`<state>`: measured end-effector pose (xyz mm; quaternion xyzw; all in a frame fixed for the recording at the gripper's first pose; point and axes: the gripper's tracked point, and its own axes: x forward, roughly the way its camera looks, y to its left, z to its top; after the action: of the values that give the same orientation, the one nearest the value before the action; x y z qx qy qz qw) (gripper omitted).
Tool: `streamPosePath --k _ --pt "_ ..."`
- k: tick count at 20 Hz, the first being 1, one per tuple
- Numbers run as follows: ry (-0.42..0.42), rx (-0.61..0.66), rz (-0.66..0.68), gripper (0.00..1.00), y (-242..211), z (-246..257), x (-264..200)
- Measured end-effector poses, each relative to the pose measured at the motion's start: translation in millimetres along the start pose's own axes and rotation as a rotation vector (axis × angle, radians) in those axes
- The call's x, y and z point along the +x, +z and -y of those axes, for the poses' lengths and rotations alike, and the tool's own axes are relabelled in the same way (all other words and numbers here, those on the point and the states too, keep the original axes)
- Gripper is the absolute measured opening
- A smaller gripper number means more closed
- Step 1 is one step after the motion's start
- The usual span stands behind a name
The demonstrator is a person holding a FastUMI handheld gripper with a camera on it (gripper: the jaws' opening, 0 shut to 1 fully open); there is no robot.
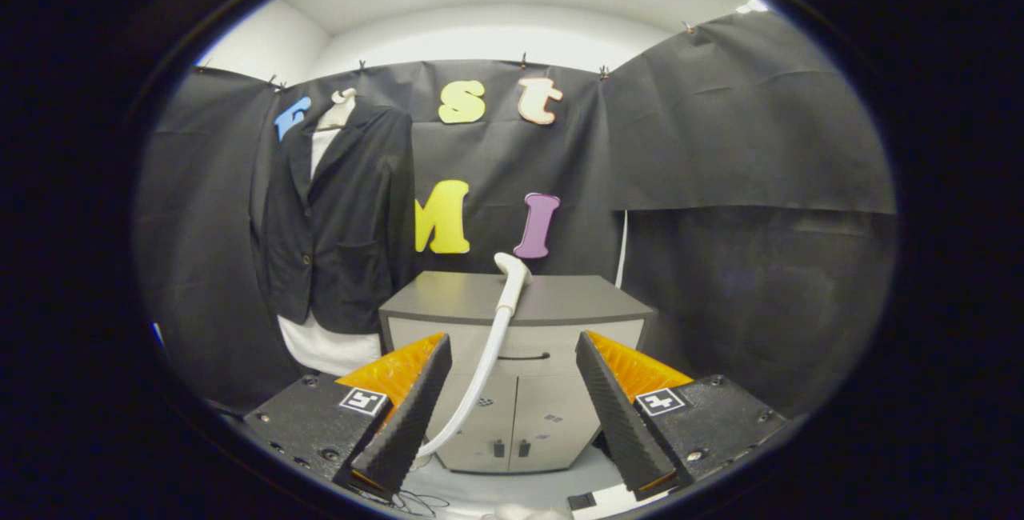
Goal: Iron the clothes twice with a garment steamer, once on the left side and once on the right side.
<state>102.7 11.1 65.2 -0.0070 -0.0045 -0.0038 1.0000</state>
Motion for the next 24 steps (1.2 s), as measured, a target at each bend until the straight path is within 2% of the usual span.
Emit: streamPosePath --k 10,16,24 --pt "0.054 0.008 -0.023 0.98 46 2 148" --pt "0.098 0.020 -0.069 0.98 58 1 237" --pt "0.150 0.047 -0.240 0.98 29 -3 335"
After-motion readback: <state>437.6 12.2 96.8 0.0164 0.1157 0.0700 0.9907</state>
